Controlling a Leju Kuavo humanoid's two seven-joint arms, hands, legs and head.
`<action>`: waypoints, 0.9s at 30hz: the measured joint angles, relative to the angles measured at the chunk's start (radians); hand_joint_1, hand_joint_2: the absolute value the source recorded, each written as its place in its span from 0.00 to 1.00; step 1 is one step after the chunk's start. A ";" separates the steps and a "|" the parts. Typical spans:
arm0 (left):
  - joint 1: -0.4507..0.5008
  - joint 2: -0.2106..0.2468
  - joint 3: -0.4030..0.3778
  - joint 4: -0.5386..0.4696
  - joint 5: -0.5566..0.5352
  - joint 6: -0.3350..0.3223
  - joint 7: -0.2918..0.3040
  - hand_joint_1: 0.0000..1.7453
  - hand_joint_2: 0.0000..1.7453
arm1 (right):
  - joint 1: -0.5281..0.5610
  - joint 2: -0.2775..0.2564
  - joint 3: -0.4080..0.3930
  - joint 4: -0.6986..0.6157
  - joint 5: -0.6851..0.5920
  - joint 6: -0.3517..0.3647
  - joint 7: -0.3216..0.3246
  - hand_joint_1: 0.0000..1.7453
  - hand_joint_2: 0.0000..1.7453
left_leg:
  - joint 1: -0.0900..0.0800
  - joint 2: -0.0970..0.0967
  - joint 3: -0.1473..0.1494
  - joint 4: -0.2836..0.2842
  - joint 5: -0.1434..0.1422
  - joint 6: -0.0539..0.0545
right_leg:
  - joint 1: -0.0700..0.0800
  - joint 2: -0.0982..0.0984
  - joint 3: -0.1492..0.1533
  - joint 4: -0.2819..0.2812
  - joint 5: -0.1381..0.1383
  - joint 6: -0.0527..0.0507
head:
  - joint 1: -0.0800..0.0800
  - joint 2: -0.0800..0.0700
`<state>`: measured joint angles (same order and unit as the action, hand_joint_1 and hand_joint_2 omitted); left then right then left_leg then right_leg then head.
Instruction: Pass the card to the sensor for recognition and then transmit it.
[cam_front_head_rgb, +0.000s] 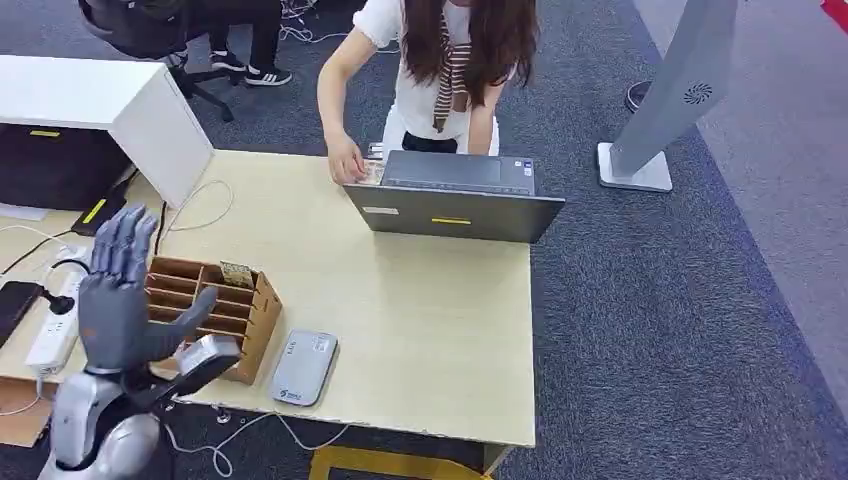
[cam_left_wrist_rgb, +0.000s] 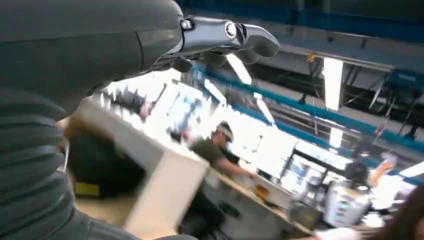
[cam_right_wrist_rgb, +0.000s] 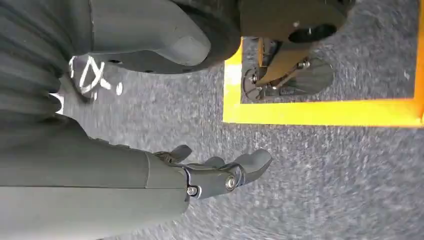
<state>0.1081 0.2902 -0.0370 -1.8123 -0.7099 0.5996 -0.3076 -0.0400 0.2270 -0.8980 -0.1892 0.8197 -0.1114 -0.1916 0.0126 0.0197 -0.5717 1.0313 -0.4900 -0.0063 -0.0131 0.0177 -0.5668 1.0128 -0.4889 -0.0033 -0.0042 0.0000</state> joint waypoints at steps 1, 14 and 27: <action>0.073 -0.025 0.061 -0.059 0.202 -0.043 -0.124 0.00 1.00 | 0.005 0.001 -0.010 0.000 -0.010 -0.004 -0.013 0.00 1.00 | 0.000 -0.001 -0.001 0.000 0.000 0.001 | 0.000 0.000 -0.001 0.000 -0.001 0.000 | 0.000 0.000; -0.050 -0.457 1.372 0.002 1.203 -0.915 -0.084 0.00 1.00 | 0.017 0.002 -0.081 0.000 -0.008 -0.036 -0.082 0.00 1.00 | 0.001 -0.012 -0.001 0.000 -0.001 0.001 | 0.001 -0.011 0.001 0.000 -0.006 0.002 | 0.000 0.000; -0.083 -0.571 1.559 0.432 1.363 -0.723 -0.014 0.00 1.00 | 0.013 0.001 -0.093 -0.001 0.024 -0.034 -0.085 0.00 1.00 | -0.001 -0.015 0.000 0.000 -0.001 0.002 | -0.001 -0.015 0.005 -0.001 -0.006 0.002 | 0.002 0.000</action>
<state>0.0246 -0.2804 1.5221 -1.3803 0.6533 -0.1233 -0.3215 -0.0275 0.2277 -0.9911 -0.1904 0.8438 -0.1457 -0.2762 0.0112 0.0049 -0.5715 1.0313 -0.4910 -0.0045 -0.0138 0.0027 -0.5622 1.0116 -0.4948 -0.0010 -0.0027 -0.0004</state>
